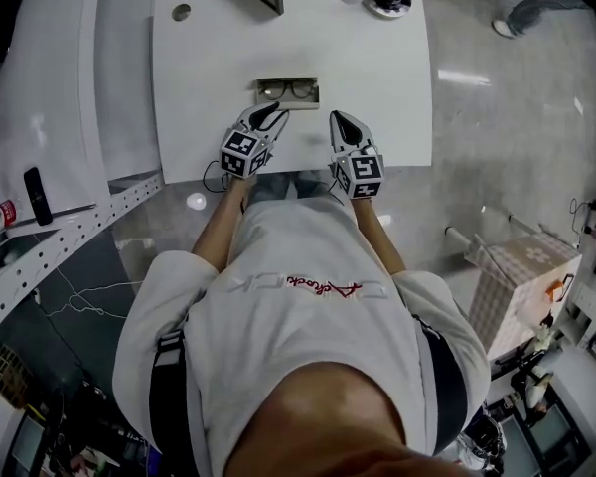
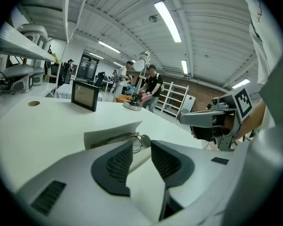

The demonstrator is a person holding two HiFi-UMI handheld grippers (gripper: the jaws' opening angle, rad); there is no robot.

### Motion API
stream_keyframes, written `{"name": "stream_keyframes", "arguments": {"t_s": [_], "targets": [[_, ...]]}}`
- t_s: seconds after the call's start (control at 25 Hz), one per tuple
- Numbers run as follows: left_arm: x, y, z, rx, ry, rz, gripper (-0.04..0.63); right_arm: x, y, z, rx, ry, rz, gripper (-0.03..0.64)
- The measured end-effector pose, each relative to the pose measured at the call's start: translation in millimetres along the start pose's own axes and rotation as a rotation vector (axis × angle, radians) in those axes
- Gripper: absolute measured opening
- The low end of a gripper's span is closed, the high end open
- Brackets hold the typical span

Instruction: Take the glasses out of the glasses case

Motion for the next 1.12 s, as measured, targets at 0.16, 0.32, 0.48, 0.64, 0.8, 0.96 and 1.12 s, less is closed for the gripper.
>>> {"name": "stream_keyframes", "arguments": {"t_s": [0.16, 0.32, 0.48, 0.64, 0.8, 0.96, 1.12], "targets": [[5.9, 4.4, -6.3, 0.062, 0.004, -0.04, 0.179, -3.1, 0.1, 0.6, 0.002, -0.008, 0.003, -0.005], [10.8, 7.2, -8.9, 0.127, 0.016, -0.08, 0.179, -7.7, -2.0, 2.7, 0.007, -0.02, 0.004, -0.005], [25.1, 5.7, -11.0, 0.385, 0.049, -0.233, 0.178, -10.8, -3.5, 6.6, 0.007, -0.029, 0.003, -0.003], [39.4, 10.3, -12.1, 0.58, 0.047, -0.369, 0.176, -13.0, -1.9, 7.3, 0.006, -0.027, 0.009, -0.005], [53.2, 7.6, -16.0, 0.888, 0.118, -0.542, 0.164, -13.2, -1.3, 7.6, -0.002, -0.025, 0.008, -0.003], [63.0, 4.7, -15.2, 1.071, 0.163, -0.62, 0.156, -12.7, 1.4, 9.8, -0.009, -0.028, 0.009, -0.004], [69.5, 1.5, -22.3, 1.048, 0.191, -0.648, 0.156, -13.4, 2.2, 12.1, -0.011, -0.027, 0.01, -0.003]]}}
Point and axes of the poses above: the fingertips, and each gripper's own axes: x forward along the fingers, z to its right, y out of its top, the point moved 4 cm from there along -x, backward along the fingers, and after that the axes turned 6 degrees about -y, right-handed, at the moved point
